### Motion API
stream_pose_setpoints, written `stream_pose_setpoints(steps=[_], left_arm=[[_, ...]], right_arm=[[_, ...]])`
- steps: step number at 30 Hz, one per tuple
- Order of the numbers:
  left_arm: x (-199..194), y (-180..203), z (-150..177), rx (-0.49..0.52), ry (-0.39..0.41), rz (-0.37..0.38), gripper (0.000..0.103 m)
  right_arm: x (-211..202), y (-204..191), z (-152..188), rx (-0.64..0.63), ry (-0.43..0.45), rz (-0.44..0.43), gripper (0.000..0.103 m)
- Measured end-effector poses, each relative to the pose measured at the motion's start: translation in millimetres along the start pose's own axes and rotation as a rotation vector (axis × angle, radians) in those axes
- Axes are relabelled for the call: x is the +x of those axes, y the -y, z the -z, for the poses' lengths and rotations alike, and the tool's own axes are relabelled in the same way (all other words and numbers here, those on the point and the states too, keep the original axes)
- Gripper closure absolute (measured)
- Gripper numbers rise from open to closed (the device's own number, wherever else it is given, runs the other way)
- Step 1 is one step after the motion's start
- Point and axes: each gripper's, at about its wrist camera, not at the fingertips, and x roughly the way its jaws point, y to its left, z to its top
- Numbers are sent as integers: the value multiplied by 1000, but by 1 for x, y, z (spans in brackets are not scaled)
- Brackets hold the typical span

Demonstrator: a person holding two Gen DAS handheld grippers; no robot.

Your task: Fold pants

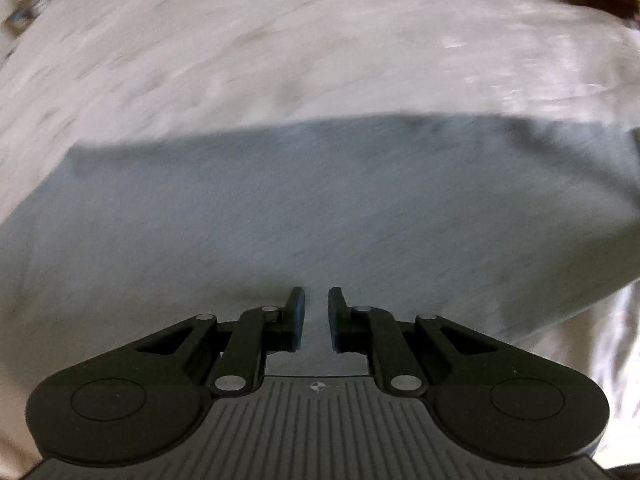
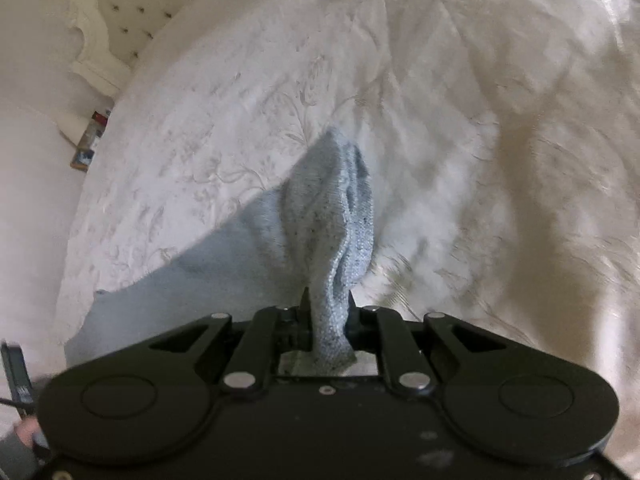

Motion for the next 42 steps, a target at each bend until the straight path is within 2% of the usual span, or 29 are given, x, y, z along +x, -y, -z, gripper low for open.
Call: stream_pose_setpoints(steps=[6, 9, 12, 17, 19, 24, 25, 29, 31, 36, 42], left_arm=[[22, 61, -42, 94, 39, 95, 90], [41, 75, -55, 117, 36, 95, 90], [62, 75, -67, 89, 21, 95, 90], [77, 62, -95, -10, -14, 156, 91], [78, 55, -104, -44, -22, 186, 91], [68, 41, -107, -88, -19, 232, 90], [64, 39, -105, -88, -15, 234, 90], [43, 37, -81, -57, 2, 239, 90], [34, 39, -70, -32, 8, 236, 90], [17, 47, -35, 34, -8, 249, 90], [37, 61, -15, 87, -100, 300, 90]], right_arm=[[29, 8, 10, 12, -65, 71, 91], [32, 4, 8, 13, -58, 68, 91], [32, 2, 6, 3, -60, 62, 90], [25, 3, 8, 0, -68, 59, 87], [27, 5, 6, 11, -74, 60, 82], [33, 20, 1, 94, -104, 32, 53], [34, 24, 0, 120, -106, 15, 50], [36, 37, -3, 199, -106, -19, 53], [35, 37, -4, 186, -93, -15, 89], [23, 27, -9, 152, -58, -14, 89], [2, 0, -20, 108, 8, -11, 89]])
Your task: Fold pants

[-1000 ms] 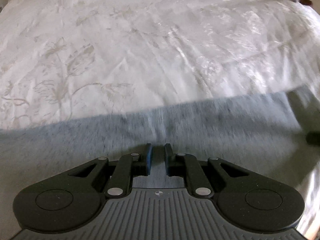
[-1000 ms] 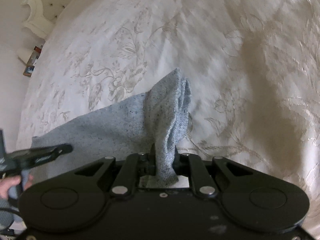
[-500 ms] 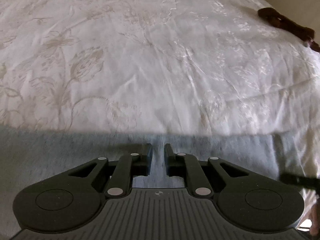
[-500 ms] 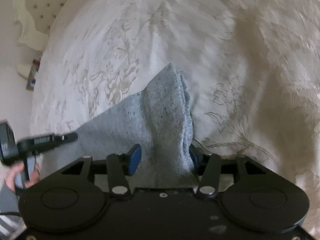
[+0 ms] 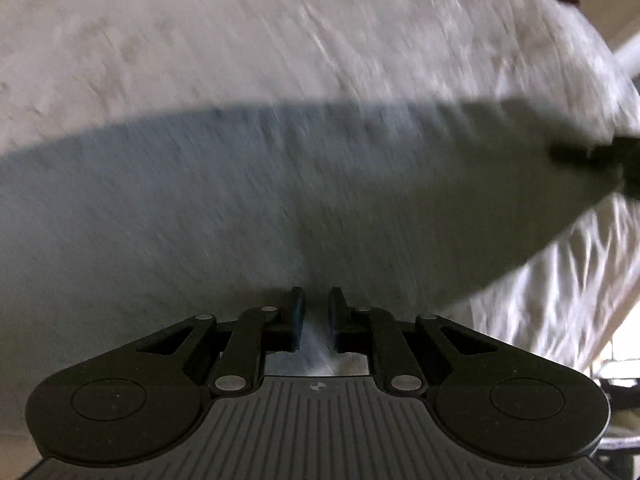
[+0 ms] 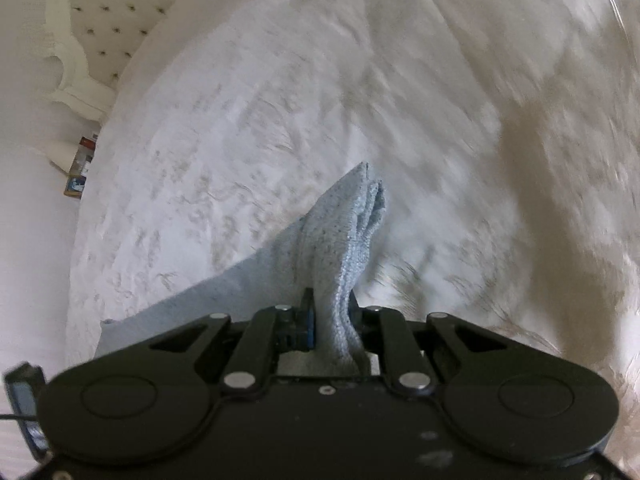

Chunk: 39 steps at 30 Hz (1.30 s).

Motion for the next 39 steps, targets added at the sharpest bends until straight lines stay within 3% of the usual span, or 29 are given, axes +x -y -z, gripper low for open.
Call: stream_pose_setpoints(steps=[4, 9, 15, 19, 23, 27, 32, 35, 36, 37, 39], left_arm=[[13, -2, -1, 16, -23, 1, 90], [-20, -28, -1, -12, 73, 41, 90], [-59, -105, 16, -118, 138, 44, 90], [-82, -168, 36, -204, 162, 11, 90], [-100, -223, 57, -275, 167, -14, 90], [-112, -264, 74, -299, 161, -37, 90], [-121, -296, 88, -294, 157, -47, 90], [-124, -303, 87, -291, 173, -46, 90], [-127, -304, 87, -287, 180, -44, 90], [-129, -305, 87, -282, 189, -43, 90], [-133, -303, 85, -275, 205, -35, 90]], right_arm=[[-11, -23, -4, -24, 30, 8, 89], [-26, -74, -2, -76, 90, 17, 89], [-45, -170, 15, -190, 154, -24, 89], [-40, -246, 46, -258, 156, -99, 89], [-6, -312, 89, -333, 101, -147, 89], [61, -359, 144, -396, 3, -141, 89], [137, -384, 202, -475, -84, -35, 89], [166, -389, 226, -563, -118, 37, 78], [170, -391, 231, -582, -123, 41, 66], [170, -393, 236, -593, -127, 24, 53], [160, -398, 238, -592, -115, -42, 48]])
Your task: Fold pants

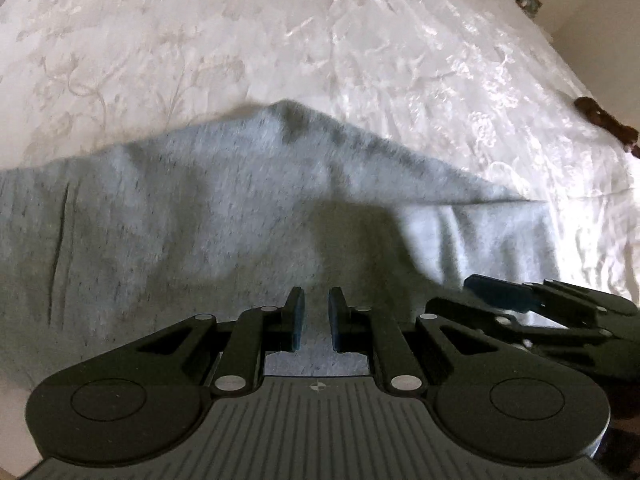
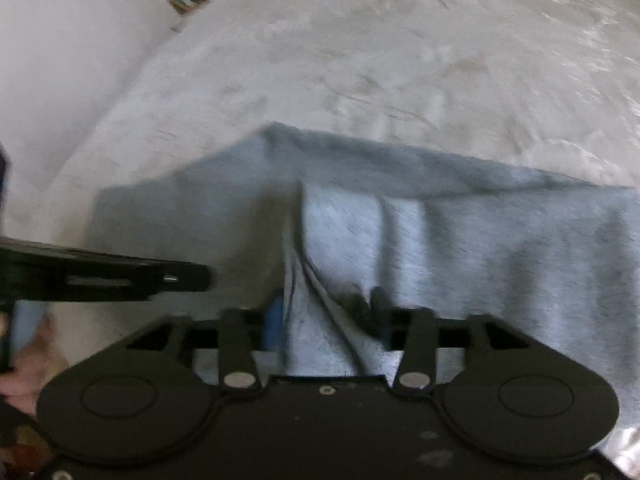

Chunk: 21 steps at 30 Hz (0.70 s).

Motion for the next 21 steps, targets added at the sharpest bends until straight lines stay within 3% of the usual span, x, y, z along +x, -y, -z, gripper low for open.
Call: stream_pose_setpoints(steps=[3, 8, 11, 12, 13, 16, 19, 21], left_arm=[[-2, 10, -6, 13, 26, 26, 90], [-4, 36, -12, 64, 59, 49, 90], [7, 51, -11, 92, 28, 88, 90], [14, 57, -9, 113, 6, 87, 90], [21, 61, -6, 128, -14, 81, 90], [44, 71, 6, 161, -87, 69, 90], [62, 72, 16, 164, -137, 37, 90], [63, 70, 17, 154, -136, 35, 90]], right_arm=[[-22, -4, -5, -10, 53, -55, 47], [-54, 21, -3, 48, 99, 14, 49], [-57, 60, 1, 127, 85, 160, 70], [-59, 77, 6, 180, 74, 204, 89], [-62, 95, 11, 227, 67, 227, 96], [-61, 138, 29, 347, 33, 330, 99], [-61, 170, 41, 456, -10, 355, 103], [-69, 171, 37, 436, -11, 354, 97]])
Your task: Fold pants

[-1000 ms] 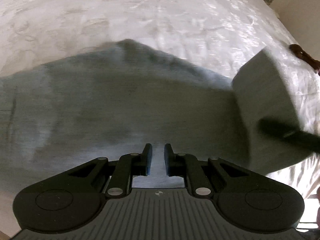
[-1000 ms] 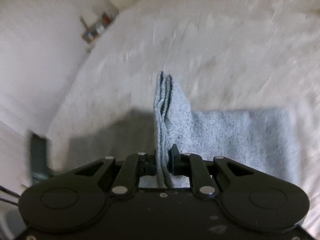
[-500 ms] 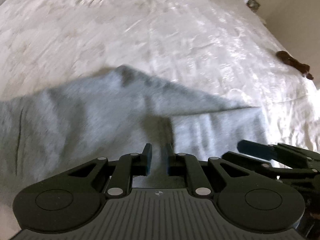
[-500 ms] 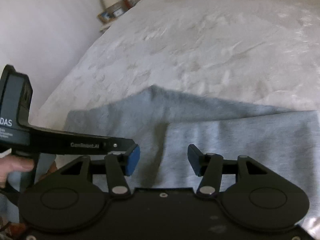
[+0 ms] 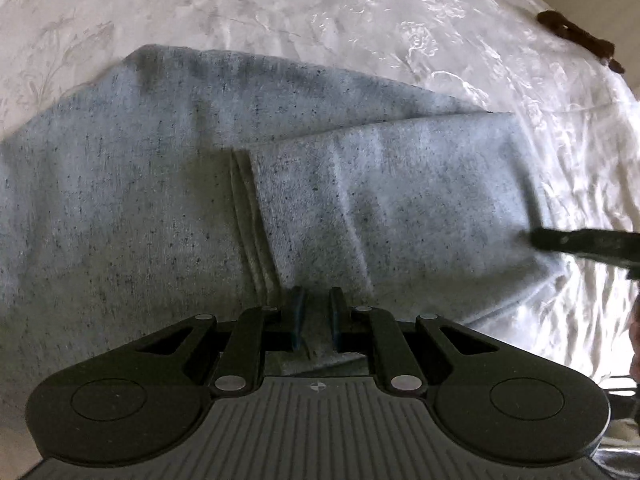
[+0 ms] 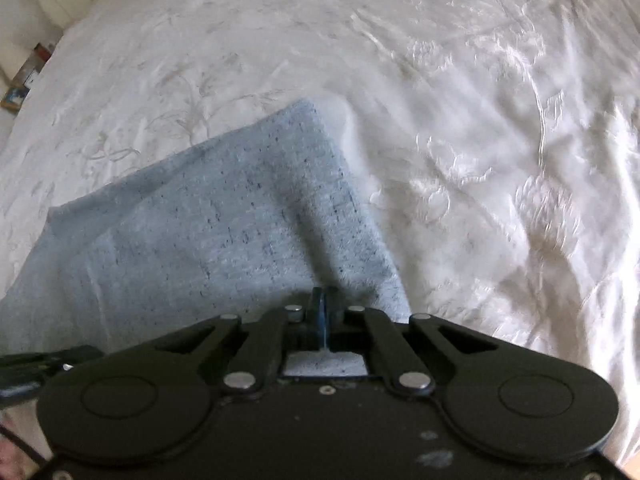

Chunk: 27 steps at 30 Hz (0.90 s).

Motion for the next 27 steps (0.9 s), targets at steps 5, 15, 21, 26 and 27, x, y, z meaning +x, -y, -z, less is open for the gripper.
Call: stream_pose_setpoints(steps=[5, 15, 21, 26, 27], left_arm=[[-10, -2, -6, -13, 18, -17, 90], [-65, -29, 14, -188, 114, -171, 90], [-92, -56, 43, -312, 138, -278, 90], [-95, -77, 52, -374, 131, -297, 90], [-95, -81, 52, -378, 133, -295, 90]], right_arm=[[-18, -12, -26, -64, 96, -72, 88], [47, -24, -89, -106, 61, -8, 85], [26, -54, -88, -193, 165, -104, 69], [7, -108, -80, -318, 179, -278, 67], [11, -117, -79, -341, 177, -298, 65]])
